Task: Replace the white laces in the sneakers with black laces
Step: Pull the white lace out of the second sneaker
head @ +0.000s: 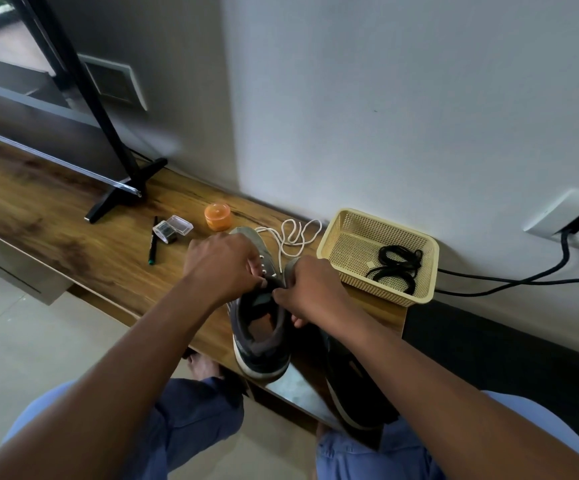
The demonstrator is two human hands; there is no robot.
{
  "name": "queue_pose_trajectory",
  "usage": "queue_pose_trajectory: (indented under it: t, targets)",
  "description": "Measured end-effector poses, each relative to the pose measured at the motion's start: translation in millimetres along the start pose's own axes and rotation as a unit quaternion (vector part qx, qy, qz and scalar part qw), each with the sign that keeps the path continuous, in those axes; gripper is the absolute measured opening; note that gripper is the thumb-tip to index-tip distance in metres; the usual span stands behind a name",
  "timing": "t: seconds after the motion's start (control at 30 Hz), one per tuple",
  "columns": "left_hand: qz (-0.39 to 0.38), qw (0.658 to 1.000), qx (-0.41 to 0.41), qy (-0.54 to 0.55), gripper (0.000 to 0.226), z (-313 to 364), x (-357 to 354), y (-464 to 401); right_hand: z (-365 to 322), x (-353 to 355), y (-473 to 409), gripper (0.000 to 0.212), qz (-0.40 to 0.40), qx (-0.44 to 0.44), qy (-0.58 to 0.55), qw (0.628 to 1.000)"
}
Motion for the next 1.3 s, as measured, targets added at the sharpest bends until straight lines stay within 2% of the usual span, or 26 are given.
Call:
queue_pose_trajectory:
  t: [0.2, 0.3, 0.33, 0.47, 0.53, 0.6, 0.7, 0.77, 0.8, 0.87, 0.9, 0.93, 1.0, 1.1, 1.17, 1.3]
  targets:
    - [0.005, 0.999, -0.004, -0.032, 0.017, 6, -2, 2, 1, 0, -1, 0.027, 0.006, -0.005, -0.001, 1.000]
    - [0.016, 0.999, -0.011, -0.044, 0.006, 13, -3, 4, 1, -1, -1, 0.026, 0.005, -0.009, -0.004, 1.000]
    - [0.010, 0.999, -0.012, -0.039, 0.003, 13, -6, 4, 1, 0, 0, 0.026, 0.004, -0.011, -0.010, 1.000]
    - [-0.057, 0.998, -0.018, -0.003, 0.017, 15, -18, 4, 3, -3, -1, 0.024, 0.006, -0.016, -0.012, 1.000]
    - [-0.089, 0.994, -0.018, 0.053, 0.014, 12, -17, 3, 5, -2, -3, 0.024, 0.019, -0.012, -0.006, 1.000]
    - [-0.104, 0.981, 0.018, 0.161, 0.009, -5, -8, 1, 5, -2, -3, 0.026, 0.014, -0.008, 0.001, 1.000]
    - [-0.011, 0.972, 0.087, 0.217, 0.016, -47, 24, 0, 0, -1, -1, 0.028, 0.012, 0.006, 0.032, 0.999]
    - [0.037, 0.972, 0.170, 0.158, 0.021, -87, 34, 5, -6, 1, -1, 0.030, 0.011, 0.018, 0.068, 0.997]
    - [0.038, 0.970, 0.218, 0.106, 0.022, -103, 34, 11, -9, 1, -1, 0.033, 0.012, 0.022, 0.091, 0.995]
    - [0.013, 0.966, 0.255, 0.047, 0.043, -120, 29, 16, -16, 3, -1, 0.037, 0.025, 0.030, 0.141, 0.989]
    - [0.008, 0.971, 0.234, 0.056, 0.051, -118, 25, 15, -22, 5, -2, 0.035, 0.040, 0.041, 0.159, 0.986]
    - [0.004, 0.976, 0.200, 0.090, 0.046, -109, 24, 14, -30, 8, -1, 0.032, 0.058, 0.058, 0.167, 0.983]
    - [-0.023, 0.976, 0.114, 0.187, 0.022, -84, 16, 10, -46, 9, -2, 0.028, 0.080, 0.102, 0.152, 0.980]
    - [-0.143, 0.960, 0.044, 0.237, 0.023, -44, -5, 16, -58, -2, -8, 0.027, 0.064, 0.130, 0.155, 0.977]
    - [-0.192, 0.953, 0.043, 0.228, 0.022, -34, -15, 21, -57, -13, -11, 0.026, 0.044, 0.121, 0.153, 0.980]
    - [-0.205, 0.951, 0.062, 0.225, 0.015, -29, -19, 25, -55, -16, -12, 0.017, 0.064, 0.113, 0.128, 0.983]
Point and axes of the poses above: each hand's wrist, its own y-axis away from the middle knuckle, its own x-axis out of the back of the hand, z = x × y, the point moved 9 cm from there along -y, towards the middle knuckle, and after that the axes turned 6 degrees about y, right-handed, at the moved point
